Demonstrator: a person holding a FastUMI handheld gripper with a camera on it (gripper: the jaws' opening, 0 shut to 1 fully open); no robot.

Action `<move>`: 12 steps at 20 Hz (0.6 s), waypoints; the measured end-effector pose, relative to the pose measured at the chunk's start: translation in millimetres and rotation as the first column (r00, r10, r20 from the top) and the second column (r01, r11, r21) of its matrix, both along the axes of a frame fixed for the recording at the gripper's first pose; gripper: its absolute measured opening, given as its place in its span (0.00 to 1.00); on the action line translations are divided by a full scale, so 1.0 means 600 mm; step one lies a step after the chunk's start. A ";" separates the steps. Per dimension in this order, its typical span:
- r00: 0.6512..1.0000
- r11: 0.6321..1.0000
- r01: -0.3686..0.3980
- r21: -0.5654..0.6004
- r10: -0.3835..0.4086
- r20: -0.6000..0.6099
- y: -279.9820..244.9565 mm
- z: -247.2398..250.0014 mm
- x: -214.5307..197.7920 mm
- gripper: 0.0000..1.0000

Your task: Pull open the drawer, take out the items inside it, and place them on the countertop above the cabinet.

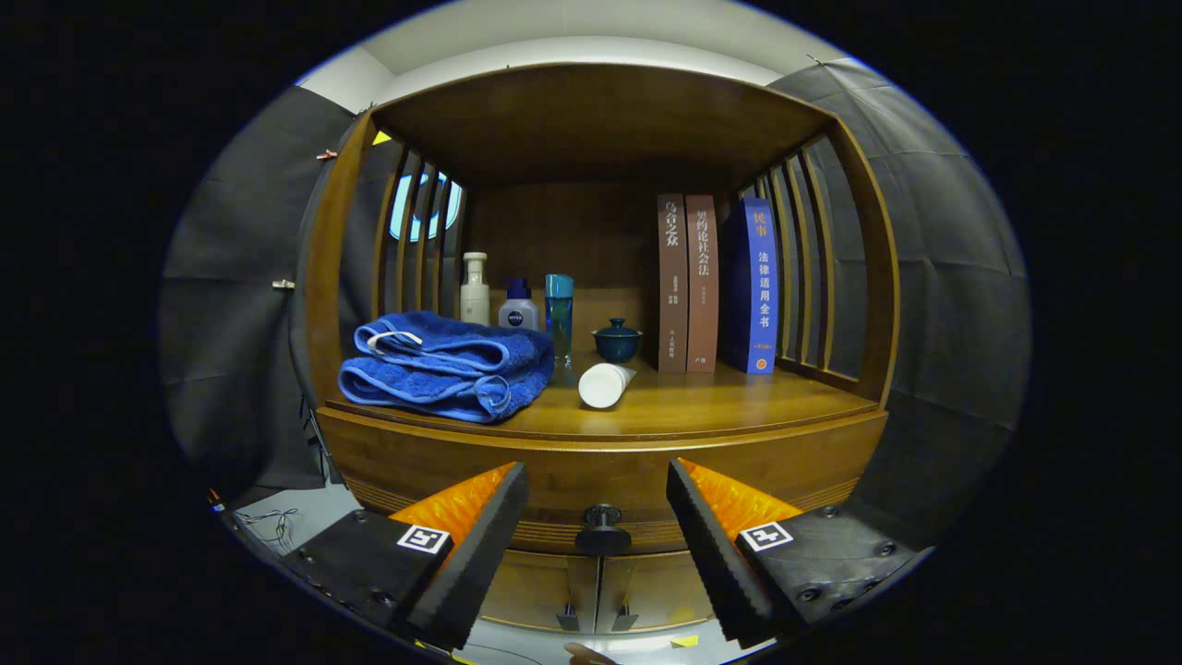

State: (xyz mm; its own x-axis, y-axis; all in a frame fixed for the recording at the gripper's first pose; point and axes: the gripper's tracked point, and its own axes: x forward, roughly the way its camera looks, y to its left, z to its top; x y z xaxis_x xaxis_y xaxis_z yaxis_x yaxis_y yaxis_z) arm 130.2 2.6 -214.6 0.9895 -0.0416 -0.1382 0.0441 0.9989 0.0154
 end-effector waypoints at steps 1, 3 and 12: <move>1.000 1.000 0.000 -0.002 0.000 0.008 -0.001 0.011 -0.015 0.98; 1.000 1.000 0.003 -0.002 -0.002 0.022 -0.005 0.035 -0.047 0.98; 0.998 1.000 -0.014 -0.002 0.014 0.066 -0.006 0.125 -0.167 0.98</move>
